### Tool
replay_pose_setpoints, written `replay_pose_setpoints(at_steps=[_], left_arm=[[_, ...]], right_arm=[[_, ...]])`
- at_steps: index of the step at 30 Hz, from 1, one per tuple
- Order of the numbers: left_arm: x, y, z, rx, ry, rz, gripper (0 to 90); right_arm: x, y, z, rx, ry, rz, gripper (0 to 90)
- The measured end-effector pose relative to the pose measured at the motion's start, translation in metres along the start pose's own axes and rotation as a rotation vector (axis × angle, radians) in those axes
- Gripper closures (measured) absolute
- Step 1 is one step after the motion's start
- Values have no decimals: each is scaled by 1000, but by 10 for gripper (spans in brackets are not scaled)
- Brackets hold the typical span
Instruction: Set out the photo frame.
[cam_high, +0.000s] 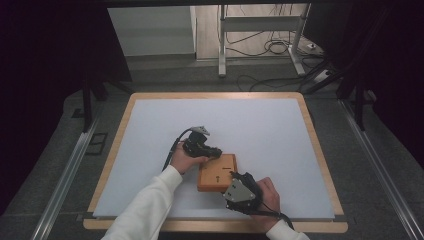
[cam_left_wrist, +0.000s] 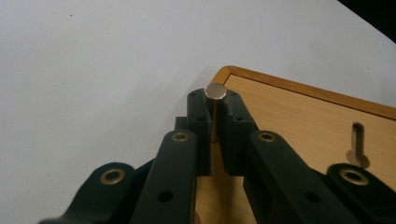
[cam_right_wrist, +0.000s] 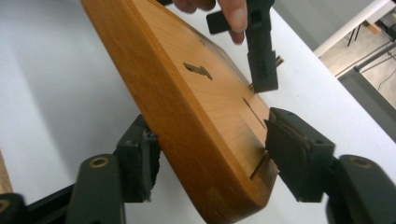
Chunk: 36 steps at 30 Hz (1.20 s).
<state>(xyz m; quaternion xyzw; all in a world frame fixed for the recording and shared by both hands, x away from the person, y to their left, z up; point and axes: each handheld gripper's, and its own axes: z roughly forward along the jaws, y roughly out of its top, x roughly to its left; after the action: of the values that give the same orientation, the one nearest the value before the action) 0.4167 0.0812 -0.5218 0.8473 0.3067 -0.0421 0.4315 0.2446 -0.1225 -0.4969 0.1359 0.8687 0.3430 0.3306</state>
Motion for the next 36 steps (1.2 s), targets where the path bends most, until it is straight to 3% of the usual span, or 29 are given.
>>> replay_pose_setpoints(at_steps=[11, 17, 19, 26, 29, 36], left_arm=[[-1, -2, 0, -2, -23, -10, 817], [-3, -1, -2, -11, 13, 14, 775], [-1, -1, -5, -16, 24, 1, 704], [6, -9, -31, -92, 79, -41, 530], [8, -16, -47, -107, 89, -33, 494], [2, -44, -80, -102, 168, 7, 436]], right_arm=[[-15, 3, -9, -35, 24, 49, 420], [-19, 6, -9, -36, 34, 46, 437], [-20, 7, -10, -37, 37, 45, 446], [-20, 8, -9, -42, 37, 48, 454], [-21, 8, -9, -42, 39, 49, 455], [-20, 7, -11, -37, 35, 38, 458]])
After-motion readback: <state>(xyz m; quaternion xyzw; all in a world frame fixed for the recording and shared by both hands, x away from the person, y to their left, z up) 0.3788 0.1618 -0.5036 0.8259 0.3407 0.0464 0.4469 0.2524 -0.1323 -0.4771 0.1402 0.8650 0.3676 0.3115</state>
